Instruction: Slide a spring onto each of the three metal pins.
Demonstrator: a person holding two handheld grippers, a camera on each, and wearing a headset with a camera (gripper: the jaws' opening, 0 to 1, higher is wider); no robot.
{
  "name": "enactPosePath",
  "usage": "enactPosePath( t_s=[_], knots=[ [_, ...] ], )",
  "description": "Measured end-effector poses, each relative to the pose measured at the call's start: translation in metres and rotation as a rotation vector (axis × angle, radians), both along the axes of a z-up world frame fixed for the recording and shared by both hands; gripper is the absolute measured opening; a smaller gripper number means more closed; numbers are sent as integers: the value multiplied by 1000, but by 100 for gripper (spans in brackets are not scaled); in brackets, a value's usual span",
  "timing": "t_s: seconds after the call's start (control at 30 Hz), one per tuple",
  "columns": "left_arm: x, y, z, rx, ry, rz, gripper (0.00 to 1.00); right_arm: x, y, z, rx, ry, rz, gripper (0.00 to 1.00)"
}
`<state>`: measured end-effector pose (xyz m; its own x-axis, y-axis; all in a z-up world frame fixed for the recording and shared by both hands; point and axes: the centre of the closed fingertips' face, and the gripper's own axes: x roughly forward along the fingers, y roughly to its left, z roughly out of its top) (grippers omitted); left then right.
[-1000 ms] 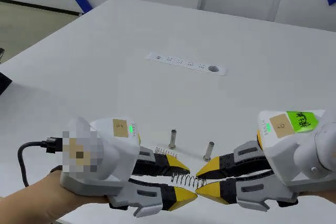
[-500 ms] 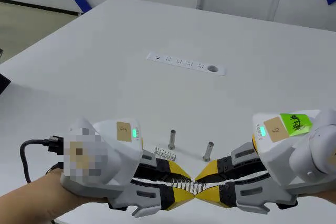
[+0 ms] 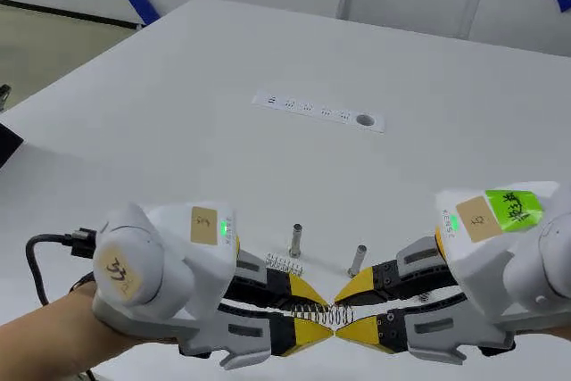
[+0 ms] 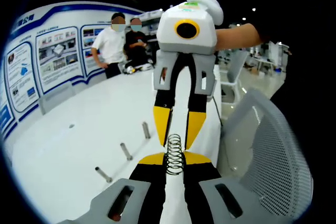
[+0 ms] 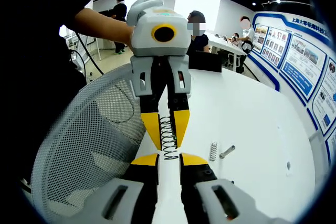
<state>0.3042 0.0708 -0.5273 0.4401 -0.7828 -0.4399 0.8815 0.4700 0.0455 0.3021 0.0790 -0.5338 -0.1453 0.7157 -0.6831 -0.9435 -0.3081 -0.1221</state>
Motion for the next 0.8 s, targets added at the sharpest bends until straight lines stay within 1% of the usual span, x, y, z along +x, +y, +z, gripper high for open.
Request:
enactPosePath(
  t_s=[0.07, 0.13, 0.17, 0.2, 0.23, 0.33, 0.47, 0.6, 0.67, 0.8],
  knots=[
    [1, 1, 3, -5, -3, 4, 11, 2, 0, 1, 16, -2, -5, 14],
    [0, 2, 4, -8, -4, 1, 11, 3, 2, 6, 45, 32, -21, 12],
    [0, 2, 4, -8, -6, -1, 11, 4, 2, 7, 51, 35, -24, 12],
    [0, 2, 5, -7, -8, -3, 11, 2, 3, 9, 62, 57, -22, 11],
    [0, 2, 5, -8, -9, -5, 11, 2, 3, 11, 66, 66, -21, 11],
    [-1, 1, 6, -12, -9, -9, 11, 1, 3, 11, 76, 78, -21, 11],
    [-1, 1, 5, -5, -6, -15, 11, -1, 3, 12, 84, 90, -17, 11],
    [-1, 2, 4, -1, -6, -11, 11, 0, 4, 15, 97, 101, -29, 11],
    [0, 2, 4, 2, -5, -6, 11, 0, 4, 18, 105, 109, -34, 11],
    [1, 3, 1, 10, -2, -3, 11, 1, 7, 27, 141, 140, -50, 11]
  ],
)
